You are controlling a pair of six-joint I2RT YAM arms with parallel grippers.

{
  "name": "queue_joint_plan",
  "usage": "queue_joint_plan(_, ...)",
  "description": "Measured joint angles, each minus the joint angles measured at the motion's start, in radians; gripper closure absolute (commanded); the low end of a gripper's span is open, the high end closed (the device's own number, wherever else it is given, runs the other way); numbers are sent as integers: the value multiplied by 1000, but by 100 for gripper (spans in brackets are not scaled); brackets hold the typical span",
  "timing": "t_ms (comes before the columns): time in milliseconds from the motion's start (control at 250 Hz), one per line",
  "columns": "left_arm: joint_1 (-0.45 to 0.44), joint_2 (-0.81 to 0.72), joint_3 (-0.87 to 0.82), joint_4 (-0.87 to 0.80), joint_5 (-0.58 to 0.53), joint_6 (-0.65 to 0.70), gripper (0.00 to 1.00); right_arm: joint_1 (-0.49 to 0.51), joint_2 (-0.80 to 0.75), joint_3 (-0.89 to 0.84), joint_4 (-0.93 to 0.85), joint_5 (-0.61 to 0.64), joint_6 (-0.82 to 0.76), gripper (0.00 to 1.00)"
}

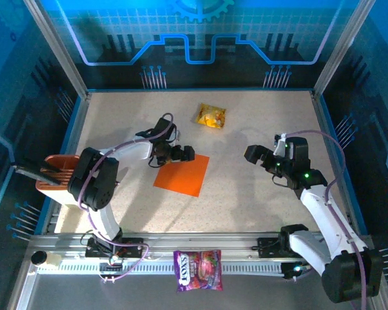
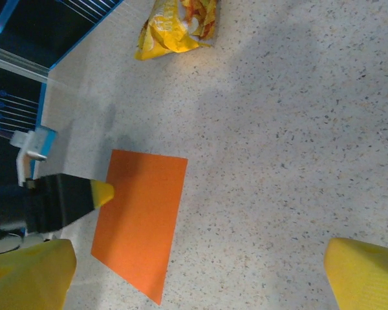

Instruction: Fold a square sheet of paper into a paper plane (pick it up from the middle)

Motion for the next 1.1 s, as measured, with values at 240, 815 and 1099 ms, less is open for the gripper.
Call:
queue_joint_plan(240,-6,-58,-170,150,34,-116,0,-35,-42,-24,40,-28,54,1)
queue_joint_plan(815,-286,-111,-178,132,-252,-352,0,-70,85,-72,97,-237,32,0)
queue_joint_plan(1099,-312,-48,19,-71,-269,-167,0,-69,87,-70,63,-264,-10,0)
